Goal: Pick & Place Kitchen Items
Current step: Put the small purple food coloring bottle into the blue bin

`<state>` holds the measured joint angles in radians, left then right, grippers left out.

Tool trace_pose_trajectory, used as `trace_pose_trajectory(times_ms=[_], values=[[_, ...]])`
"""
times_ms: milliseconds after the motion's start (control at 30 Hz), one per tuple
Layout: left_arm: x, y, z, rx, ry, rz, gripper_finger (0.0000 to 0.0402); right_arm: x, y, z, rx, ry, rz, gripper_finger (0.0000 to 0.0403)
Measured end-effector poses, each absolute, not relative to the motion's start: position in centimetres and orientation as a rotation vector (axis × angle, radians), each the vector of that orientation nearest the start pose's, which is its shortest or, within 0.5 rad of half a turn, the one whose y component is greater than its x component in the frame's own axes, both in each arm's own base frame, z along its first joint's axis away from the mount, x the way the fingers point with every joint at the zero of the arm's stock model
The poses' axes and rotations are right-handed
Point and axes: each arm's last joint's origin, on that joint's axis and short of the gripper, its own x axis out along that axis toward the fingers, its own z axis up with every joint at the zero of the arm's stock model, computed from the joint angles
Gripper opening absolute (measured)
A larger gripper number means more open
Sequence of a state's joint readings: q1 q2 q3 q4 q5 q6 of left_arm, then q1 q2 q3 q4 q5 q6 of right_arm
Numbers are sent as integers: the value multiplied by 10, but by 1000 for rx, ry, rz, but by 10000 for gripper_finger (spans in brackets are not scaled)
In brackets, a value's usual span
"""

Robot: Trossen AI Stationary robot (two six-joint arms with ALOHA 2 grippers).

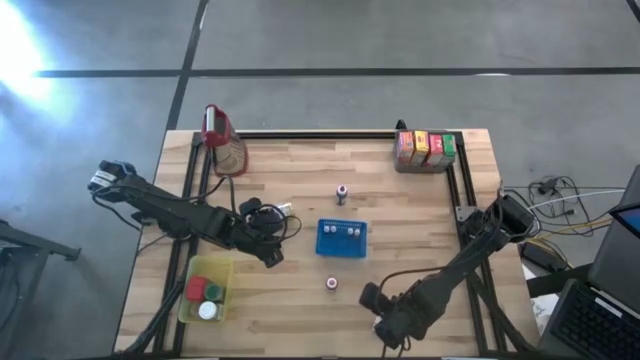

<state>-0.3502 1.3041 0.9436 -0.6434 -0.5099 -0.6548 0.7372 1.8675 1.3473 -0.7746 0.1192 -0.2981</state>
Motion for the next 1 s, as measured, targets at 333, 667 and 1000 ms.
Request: trace_pose_trajectory(times_ms=[333, 667, 1000], values=[[240, -73, 249, -189, 813, 429, 232, 256, 229, 170, -730, 1118, 717, 128], [240, -73, 249, -189, 813, 429, 232, 207, 186, 177, -517, 711, 706, 65], [240, -73, 249, -189, 813, 429, 232, 165, 148, 150, -403, 437, 698, 66]])
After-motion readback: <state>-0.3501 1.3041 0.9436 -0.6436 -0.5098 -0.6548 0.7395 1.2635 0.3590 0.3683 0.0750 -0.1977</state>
